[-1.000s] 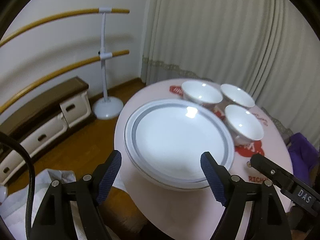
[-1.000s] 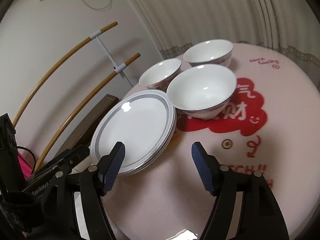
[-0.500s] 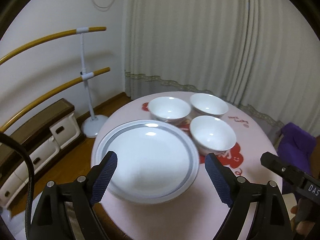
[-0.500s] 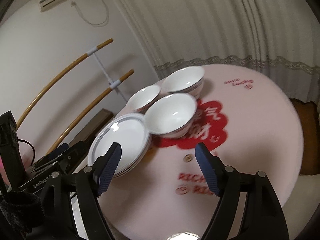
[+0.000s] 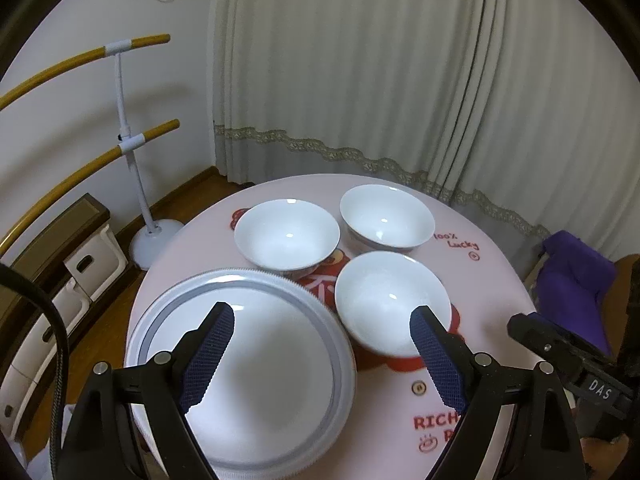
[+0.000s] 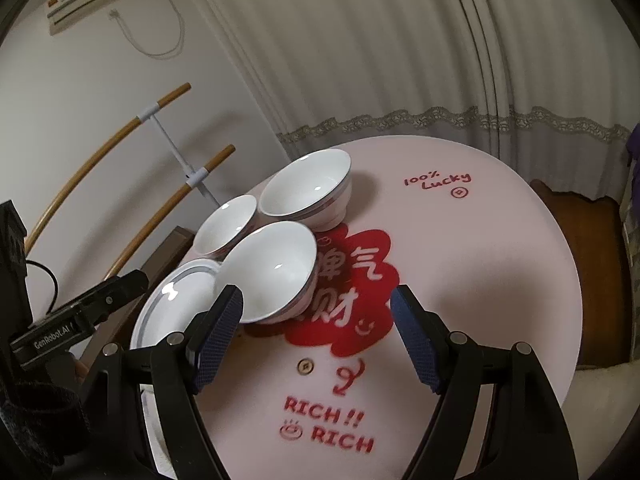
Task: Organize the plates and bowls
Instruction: 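Move both grippers toward the nearest white bowl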
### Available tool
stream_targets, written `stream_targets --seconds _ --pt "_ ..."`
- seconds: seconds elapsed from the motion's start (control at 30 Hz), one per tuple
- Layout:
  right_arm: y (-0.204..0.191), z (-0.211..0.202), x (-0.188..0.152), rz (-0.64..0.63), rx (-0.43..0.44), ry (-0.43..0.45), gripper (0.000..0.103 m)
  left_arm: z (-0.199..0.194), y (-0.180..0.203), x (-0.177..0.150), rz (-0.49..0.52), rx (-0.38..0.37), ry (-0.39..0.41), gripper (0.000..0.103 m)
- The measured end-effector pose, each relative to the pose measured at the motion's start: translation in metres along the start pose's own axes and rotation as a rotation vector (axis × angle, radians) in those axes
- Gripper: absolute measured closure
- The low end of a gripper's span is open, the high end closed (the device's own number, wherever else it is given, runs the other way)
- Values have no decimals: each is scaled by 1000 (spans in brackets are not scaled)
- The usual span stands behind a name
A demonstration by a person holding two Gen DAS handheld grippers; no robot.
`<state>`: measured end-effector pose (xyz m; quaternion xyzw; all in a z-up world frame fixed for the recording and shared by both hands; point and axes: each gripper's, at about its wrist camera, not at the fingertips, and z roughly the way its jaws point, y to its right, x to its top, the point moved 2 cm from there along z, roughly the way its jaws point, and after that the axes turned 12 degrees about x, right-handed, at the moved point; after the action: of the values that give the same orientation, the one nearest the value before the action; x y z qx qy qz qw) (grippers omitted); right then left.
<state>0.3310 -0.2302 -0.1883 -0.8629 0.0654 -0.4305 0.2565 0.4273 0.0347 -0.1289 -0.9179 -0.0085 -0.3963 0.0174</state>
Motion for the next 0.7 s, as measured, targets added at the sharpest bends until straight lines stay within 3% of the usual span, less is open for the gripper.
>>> stream_targets --seconds 0.17,0.27,0.47,0.63,0.7 --pt "9 27 10 8 6 -44 27 26 0 21 10 -2 -33 17" --pt "14 45 13 18 16 -77 34 40 6 29 30 -3 -44 18" --pt "19 74 15 25 29 -139 55 80 19 48 59 -9 -75 20" --pt "27 88 13 37 41 -177 80 107 30 57 87 -15 -100 22" --pt "30 88 13 43 54 -173 83 113 34 61 94 -13 -102 22"
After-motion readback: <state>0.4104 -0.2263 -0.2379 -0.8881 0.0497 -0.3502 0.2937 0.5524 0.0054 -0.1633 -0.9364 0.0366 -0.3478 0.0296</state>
